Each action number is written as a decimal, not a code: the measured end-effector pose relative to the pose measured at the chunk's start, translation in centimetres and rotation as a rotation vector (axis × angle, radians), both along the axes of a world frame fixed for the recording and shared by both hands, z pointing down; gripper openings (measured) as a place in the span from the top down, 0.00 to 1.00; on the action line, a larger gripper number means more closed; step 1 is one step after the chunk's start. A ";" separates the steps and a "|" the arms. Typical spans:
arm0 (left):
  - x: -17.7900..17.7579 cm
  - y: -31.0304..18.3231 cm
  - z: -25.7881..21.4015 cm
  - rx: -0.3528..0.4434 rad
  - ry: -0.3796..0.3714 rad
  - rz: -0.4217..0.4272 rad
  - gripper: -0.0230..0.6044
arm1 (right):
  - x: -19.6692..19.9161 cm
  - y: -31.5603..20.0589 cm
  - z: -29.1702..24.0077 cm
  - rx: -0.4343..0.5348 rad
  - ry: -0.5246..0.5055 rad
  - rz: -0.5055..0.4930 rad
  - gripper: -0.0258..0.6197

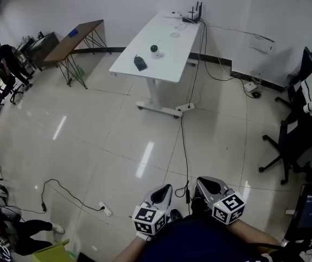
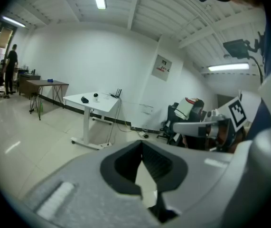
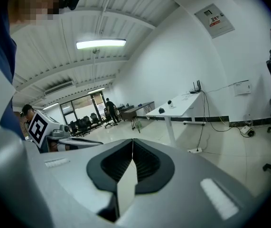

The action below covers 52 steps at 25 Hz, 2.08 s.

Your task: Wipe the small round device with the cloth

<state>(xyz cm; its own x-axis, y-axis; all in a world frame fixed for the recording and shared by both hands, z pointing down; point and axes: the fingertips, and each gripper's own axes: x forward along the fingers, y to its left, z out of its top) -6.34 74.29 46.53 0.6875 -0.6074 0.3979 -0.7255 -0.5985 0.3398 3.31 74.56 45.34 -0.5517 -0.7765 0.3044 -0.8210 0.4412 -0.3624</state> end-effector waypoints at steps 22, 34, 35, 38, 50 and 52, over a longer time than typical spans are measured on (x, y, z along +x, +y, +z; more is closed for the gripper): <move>10.5 -12.7 0.1 -0.010 -0.067 -0.044 0.96 | 11.0 -14.7 0.2 -0.017 -0.093 -0.040 0.94; 8.7 -17.9 0.6 -0.026 -0.046 -0.097 0.96 | 9.7 -20.3 1.1 -0.040 -0.076 -0.058 0.94; 8.3 -18.6 0.7 -0.025 -0.041 -0.091 0.96 | 9.3 -20.9 1.2 -0.041 -0.071 -0.056 0.94; 7.2 -21.1 0.5 -0.016 -0.023 -0.063 0.96 | 8.2 -22.7 1.1 -0.037 -0.046 -0.033 0.94; 0.4 -30.4 0.3 -0.021 0.031 0.043 0.96 | 2.2 -30.6 0.0 -0.031 0.021 0.095 0.94; -0.4 -31.4 0.3 -0.018 0.041 0.057 0.96 | 1.3 -31.4 -0.2 -0.027 0.035 0.104 0.94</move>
<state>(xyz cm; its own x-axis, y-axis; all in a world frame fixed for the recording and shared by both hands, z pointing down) -6.78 42.92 46.82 0.7366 -0.5600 0.3792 -0.6758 -0.6317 0.3799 4.57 43.18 45.14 -0.4571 -0.8204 0.3435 -0.8743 0.3435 -0.3431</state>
